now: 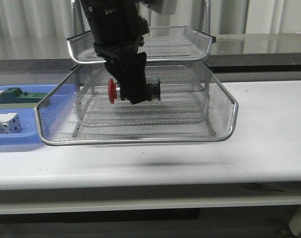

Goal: Place button on rack with both arms
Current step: 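Lower the button into the pulled-out mesh tray and open the left gripper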

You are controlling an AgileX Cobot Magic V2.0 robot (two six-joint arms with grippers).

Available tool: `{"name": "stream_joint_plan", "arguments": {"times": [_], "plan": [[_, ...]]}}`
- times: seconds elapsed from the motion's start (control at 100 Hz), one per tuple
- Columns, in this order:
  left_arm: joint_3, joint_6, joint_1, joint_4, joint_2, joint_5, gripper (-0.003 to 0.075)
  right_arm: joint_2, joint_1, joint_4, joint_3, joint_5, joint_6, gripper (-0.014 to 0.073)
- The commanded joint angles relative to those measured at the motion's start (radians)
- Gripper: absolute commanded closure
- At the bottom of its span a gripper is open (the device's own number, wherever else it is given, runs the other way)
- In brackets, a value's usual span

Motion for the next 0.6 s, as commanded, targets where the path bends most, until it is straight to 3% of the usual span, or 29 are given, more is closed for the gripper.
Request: {"name": "stream_joint_plan", "arguments": {"times": [0.0, 0.14, 0.31, 0.38, 0.45, 0.59], "plan": [[-0.023, -0.009, -0.006, -0.017, -0.044, -0.033, 0.0654, 0.003, -0.002, -0.020, -0.034, -0.055, -0.005, 0.0660], [-0.023, -0.009, -0.006, -0.021, -0.033, -0.033, 0.0586, 0.003, -0.002, -0.020, -0.034, -0.055, -0.005, 0.0660], [-0.023, -0.009, -0.006, -0.025, -0.032, -0.033, 0.0287, 0.003, -0.002, -0.020, -0.034, -0.055, -0.005, 0.0660], [-0.023, -0.009, -0.006, -0.025, -0.032, -0.033, 0.0197, 0.003, -0.002, -0.020, -0.034, -0.055, -0.005, 0.0660], [-0.023, -0.009, -0.006, -0.025, -0.032, -0.033, 0.0162, 0.003, -0.002, -0.020, -0.034, -0.055, -0.005, 0.0660], [-0.029, -0.041, -0.006, -0.025, -0.032, -0.019, 0.0163, 0.003, -0.002, -0.020, -0.034, -0.055, -0.005, 0.0660]]}}
